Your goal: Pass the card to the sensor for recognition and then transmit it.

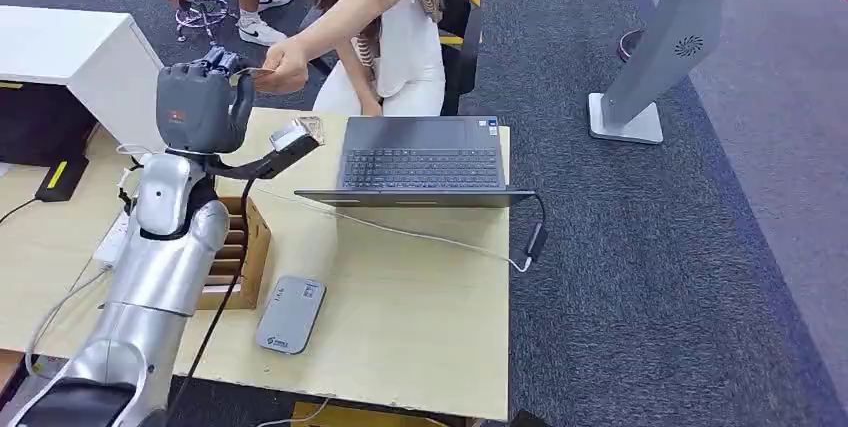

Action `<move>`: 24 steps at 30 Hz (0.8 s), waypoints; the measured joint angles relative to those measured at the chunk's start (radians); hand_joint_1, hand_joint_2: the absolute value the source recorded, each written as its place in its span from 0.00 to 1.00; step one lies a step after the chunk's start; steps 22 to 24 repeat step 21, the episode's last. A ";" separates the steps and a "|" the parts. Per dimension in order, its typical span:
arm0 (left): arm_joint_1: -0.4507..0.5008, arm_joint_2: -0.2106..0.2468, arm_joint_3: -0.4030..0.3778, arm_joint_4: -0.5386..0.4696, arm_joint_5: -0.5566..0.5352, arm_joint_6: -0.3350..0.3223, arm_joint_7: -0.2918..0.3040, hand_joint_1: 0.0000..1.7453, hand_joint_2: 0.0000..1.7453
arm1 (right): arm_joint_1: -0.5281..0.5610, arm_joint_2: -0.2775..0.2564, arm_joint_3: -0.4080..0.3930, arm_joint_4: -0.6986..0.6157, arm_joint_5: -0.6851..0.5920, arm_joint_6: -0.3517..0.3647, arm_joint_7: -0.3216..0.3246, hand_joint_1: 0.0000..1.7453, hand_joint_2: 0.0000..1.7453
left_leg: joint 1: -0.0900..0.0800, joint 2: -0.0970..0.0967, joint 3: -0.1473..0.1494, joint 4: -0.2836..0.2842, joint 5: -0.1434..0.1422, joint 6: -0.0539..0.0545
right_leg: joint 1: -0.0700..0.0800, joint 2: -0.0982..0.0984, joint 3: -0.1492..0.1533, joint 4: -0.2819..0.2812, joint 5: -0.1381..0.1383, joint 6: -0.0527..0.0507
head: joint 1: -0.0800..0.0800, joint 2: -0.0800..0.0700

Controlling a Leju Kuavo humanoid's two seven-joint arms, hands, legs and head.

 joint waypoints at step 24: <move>0.193 0.039 0.097 -0.291 0.660 -0.053 -0.271 0.00 1.00 | 0.021 0.002 0.002 0.000 -0.036 -0.009 -0.015 0.00 1.00 | 0.000 -0.001 -0.002 -0.001 0.000 0.000 | 0.000 -0.002 0.000 0.000 -0.001 -0.001 | 0.000 0.000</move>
